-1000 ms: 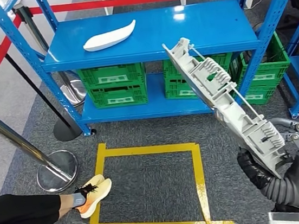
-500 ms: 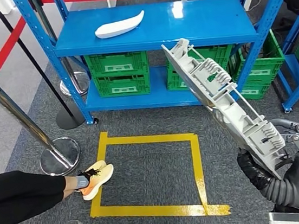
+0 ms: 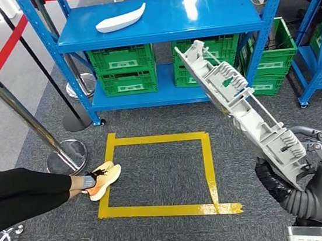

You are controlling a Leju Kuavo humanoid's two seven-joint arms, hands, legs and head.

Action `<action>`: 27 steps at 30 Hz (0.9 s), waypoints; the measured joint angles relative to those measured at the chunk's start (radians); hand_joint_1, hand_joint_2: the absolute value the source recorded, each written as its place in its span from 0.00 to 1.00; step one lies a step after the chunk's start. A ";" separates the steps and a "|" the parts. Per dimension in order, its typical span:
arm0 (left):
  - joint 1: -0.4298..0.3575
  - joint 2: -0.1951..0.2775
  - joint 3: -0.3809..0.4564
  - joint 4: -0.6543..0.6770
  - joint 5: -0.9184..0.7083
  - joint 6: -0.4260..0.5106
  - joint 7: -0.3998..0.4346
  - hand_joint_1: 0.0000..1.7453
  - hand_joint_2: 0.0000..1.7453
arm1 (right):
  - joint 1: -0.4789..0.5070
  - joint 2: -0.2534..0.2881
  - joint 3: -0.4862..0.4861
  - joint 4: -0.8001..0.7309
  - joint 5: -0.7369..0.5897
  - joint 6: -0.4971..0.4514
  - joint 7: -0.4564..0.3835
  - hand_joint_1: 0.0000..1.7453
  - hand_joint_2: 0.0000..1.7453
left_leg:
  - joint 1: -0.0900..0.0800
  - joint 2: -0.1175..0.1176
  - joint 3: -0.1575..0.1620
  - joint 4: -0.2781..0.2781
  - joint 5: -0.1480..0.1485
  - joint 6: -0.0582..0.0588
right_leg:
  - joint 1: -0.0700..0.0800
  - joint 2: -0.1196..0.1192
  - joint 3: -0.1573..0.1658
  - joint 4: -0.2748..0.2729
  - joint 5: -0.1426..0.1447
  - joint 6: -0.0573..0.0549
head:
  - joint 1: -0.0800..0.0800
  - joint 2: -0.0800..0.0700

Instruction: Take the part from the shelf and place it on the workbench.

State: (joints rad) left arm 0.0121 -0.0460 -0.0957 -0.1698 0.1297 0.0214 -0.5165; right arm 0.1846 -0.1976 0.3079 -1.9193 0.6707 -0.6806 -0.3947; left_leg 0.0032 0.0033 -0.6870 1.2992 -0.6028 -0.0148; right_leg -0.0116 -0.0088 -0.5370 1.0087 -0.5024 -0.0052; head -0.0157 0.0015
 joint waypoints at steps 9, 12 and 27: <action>-0.002 0.003 0.000 0.000 0.004 0.000 0.000 0.00 0.00 | -0.005 0.000 0.000 0.001 0.000 0.002 -0.001 1.00 1.00 | -0.016 -0.001 0.212 -0.328 0.084 0.049 | -0.004 0.002 -0.092 0.014 0.070 0.040 | 0.000 0.000; -0.004 0.001 0.000 0.000 0.005 0.000 0.000 0.00 0.00 | -0.007 0.000 -0.001 0.004 0.000 0.005 -0.002 1.00 1.00 | -0.012 0.006 0.175 -0.340 0.126 0.063 | -0.002 0.007 -0.125 0.105 -0.044 0.051 | 0.007 0.000; 0.002 -0.001 0.002 0.000 0.010 -0.004 -0.013 0.00 0.00 | -0.010 0.000 -0.001 0.012 -0.056 0.053 -0.021 1.00 1.00 | -0.006 0.002 -0.010 -0.190 0.115 0.007 | -0.002 0.002 0.063 -0.022 -0.047 0.003 | 0.005 0.000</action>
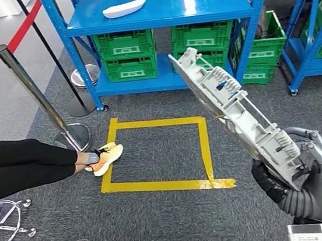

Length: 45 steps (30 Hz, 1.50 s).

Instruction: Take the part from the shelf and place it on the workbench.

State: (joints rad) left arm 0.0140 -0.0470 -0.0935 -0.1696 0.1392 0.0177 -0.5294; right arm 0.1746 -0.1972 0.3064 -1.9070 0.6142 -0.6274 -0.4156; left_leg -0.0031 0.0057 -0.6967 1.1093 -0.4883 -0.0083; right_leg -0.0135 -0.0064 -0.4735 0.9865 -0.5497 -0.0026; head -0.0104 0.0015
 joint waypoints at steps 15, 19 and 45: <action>-0.001 -0.003 0.001 0.000 0.001 -0.008 -0.016 0.00 0.00 | 0.005 0.000 -0.004 -0.003 -0.063 0.042 -0.036 1.00 1.00 | 0.011 -0.006 0.169 -0.128 0.007 0.040 | -0.005 0.025 -0.133 0.112 0.003 0.053 | 0.000 0.000; -0.001 -0.002 0.002 0.000 0.001 -0.008 -0.017 0.00 0.00 | 0.008 0.001 -0.004 -0.002 -0.065 0.047 -0.040 1.00 1.00 | 0.002 0.029 0.149 -0.119 0.015 0.051 | -0.006 0.014 -0.208 0.305 -0.070 0.060 | 0.003 0.000; -0.001 -0.003 0.002 0.000 -0.002 -0.007 -0.021 0.00 0.00 | 0.024 0.008 -0.008 -0.010 -0.053 0.049 -0.044 1.00 1.00 | 0.018 -0.030 0.155 -0.110 0.004 0.037 | -0.005 0.064 -0.174 0.092 0.059 0.050 | 0.002 0.000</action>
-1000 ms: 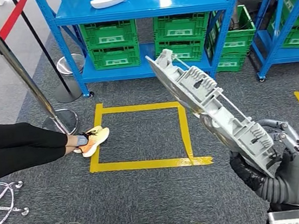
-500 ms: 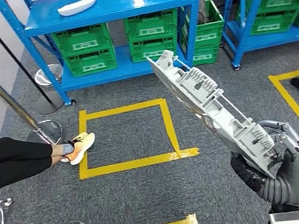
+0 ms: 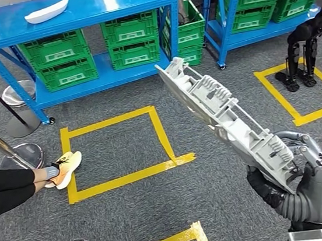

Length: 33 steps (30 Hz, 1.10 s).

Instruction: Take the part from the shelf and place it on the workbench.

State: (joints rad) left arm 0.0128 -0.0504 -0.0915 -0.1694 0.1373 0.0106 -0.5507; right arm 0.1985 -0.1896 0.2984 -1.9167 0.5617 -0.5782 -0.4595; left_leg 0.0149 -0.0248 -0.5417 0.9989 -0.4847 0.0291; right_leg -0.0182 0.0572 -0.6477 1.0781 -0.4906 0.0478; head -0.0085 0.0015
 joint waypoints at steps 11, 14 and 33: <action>0.000 -0.011 -0.001 0.000 -0.022 0.010 -0.003 0.00 0.00 | 0.040 -0.001 -0.026 -0.034 0.005 -0.019 0.012 1.00 1.00 | -0.018 0.120 -0.014 0.011 0.006 -0.013 | 0.014 -0.115 0.097 -0.068 -0.011 -0.019 | 0.002 0.000; -0.001 -0.022 -0.006 0.000 -0.035 0.019 -0.003 0.00 0.00 | 0.084 -0.008 -0.052 -0.069 -0.002 -0.034 0.012 1.00 1.00 | -0.014 0.114 -0.018 0.026 -0.011 -0.029 | 0.010 -0.088 0.093 -0.074 0.000 -0.037 | 0.001 0.000; -0.005 -0.067 -0.033 0.000 -0.065 0.028 0.013 0.00 0.00 | 0.209 -0.029 -0.172 -0.148 -0.009 -0.033 0.006 1.00 1.00 | -0.002 0.032 0.013 -0.017 -0.001 0.006 | 0.002 -0.045 -0.047 0.132 -0.077 0.000 | 0.004 0.000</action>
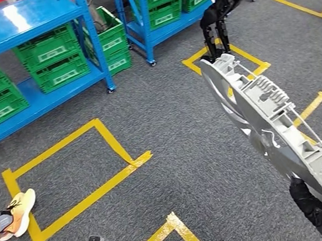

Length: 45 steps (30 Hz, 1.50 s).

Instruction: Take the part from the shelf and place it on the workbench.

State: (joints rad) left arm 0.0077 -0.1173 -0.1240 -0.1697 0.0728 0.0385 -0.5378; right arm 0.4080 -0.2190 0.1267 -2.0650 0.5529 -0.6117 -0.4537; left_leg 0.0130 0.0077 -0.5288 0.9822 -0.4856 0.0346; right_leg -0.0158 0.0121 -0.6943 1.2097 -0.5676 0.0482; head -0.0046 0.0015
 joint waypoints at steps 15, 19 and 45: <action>0.000 -0.019 0.000 0.000 0.014 -0.012 0.000 0.00 0.00 | 0.026 -0.008 -0.022 -0.036 0.030 -0.001 0.010 1.00 1.00 | -0.003 0.010 -0.076 0.216 -0.139 -0.048 | 0.001 -0.008 0.118 -0.197 0.093 -0.045 | -0.007 0.000; 0.003 -0.019 0.000 0.000 0.018 -0.014 0.000 0.00 0.00 | 0.028 -0.009 -0.022 -0.037 0.033 -0.001 0.014 1.00 1.00 | -0.008 -0.007 -0.095 0.256 -0.111 -0.029 | 0.012 0.045 0.119 -0.196 0.095 -0.049 | -0.007 0.000; 0.005 -0.037 0.001 0.000 0.022 -0.018 0.002 0.00 0.00 | 0.047 -0.031 -0.023 -0.066 0.054 -0.010 0.031 1.00 1.00 | -0.004 0.021 -0.044 0.170 -0.131 -0.045 | -0.001 -0.005 0.107 -0.190 0.096 -0.045 | -0.012 0.000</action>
State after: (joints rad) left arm 0.0124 -0.1545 -0.1231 -0.1694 0.0950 0.0210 -0.5354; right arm 0.4554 -0.2495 0.1041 -2.1309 0.6067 -0.6222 -0.4225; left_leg 0.0090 0.0283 -0.5729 1.1520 -0.6161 -0.0106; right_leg -0.0165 0.0069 -0.5877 1.0197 -0.4720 0.0033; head -0.0164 0.0015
